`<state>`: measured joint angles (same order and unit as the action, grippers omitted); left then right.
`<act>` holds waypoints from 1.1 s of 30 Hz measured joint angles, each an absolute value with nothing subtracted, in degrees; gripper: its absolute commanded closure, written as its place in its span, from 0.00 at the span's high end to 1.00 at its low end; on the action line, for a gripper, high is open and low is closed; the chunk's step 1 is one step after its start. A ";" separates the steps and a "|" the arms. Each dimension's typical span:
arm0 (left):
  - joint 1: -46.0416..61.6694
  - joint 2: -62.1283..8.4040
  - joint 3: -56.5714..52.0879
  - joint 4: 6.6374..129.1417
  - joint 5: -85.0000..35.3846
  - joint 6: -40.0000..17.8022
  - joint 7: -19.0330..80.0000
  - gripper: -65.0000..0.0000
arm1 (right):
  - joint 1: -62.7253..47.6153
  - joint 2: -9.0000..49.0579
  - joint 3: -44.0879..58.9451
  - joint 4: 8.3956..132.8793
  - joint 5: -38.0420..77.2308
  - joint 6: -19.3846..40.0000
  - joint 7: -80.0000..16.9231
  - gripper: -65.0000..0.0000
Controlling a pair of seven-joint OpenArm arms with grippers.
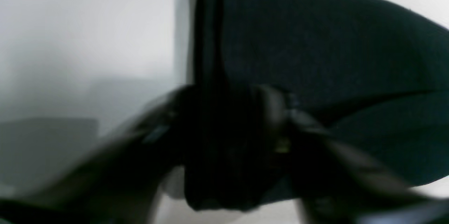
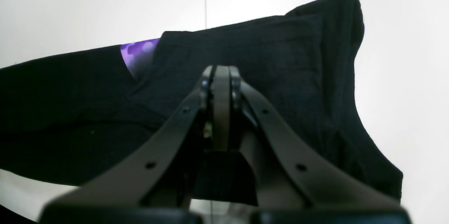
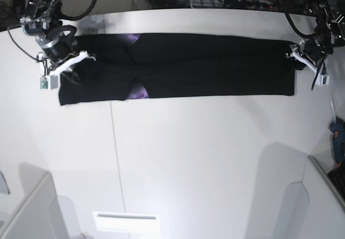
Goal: Fold the T-shirt properly
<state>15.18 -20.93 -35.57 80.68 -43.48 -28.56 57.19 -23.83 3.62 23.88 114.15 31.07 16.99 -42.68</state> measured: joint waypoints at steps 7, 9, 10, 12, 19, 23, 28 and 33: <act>14.46 -21.12 -35.55 79.24 -43.70 -28.56 56.49 0.00 | -23.81 3.62 23.88 114.15 31.05 16.97 -42.68 0.00; 14.46 -21.12 -35.46 79.29 -42.92 -28.67 55.59 0.00 | -23.86 3.60 23.88 114.15 31.05 16.97 -42.70 0.00; 14.46 -21.23 -35.38 79.46 -41.85 -28.80 54.96 0.00 | -23.83 3.62 23.88 114.15 31.07 16.97 -42.68 0.00; 14.46 -21.26 -35.27 80.68 -38.44 -28.73 53.95 0.00 | -23.86 3.60 23.88 114.15 31.05 16.97 -42.68 0.00; 16.27 -21.21 -36.64 86.56 -33.15 -28.53 53.58 0.00 | -23.86 3.62 23.88 114.15 31.05 16.99 -42.72 0.00; 19.27 -20.99 -38.85 96.09 -32.80 -28.23 53.76 0.00 | -23.75 3.62 23.88 114.15 31.18 16.97 -42.59 0.00; 23.05 -19.00 -38.74 108.66 -33.30 -28.08 53.54 0.00 | -23.73 3.60 23.88 114.15 31.05 16.97 -42.70 0.00; 24.82 -16.23 -35.92 111.83 -32.95 -27.97 53.93 0.00 | -23.53 3.73 23.88 114.15 31.05 16.97 -42.59 0.00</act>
<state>24.82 -16.23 -35.92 111.83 -32.95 -27.97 53.93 -23.53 3.73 23.88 114.15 31.05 16.97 -42.59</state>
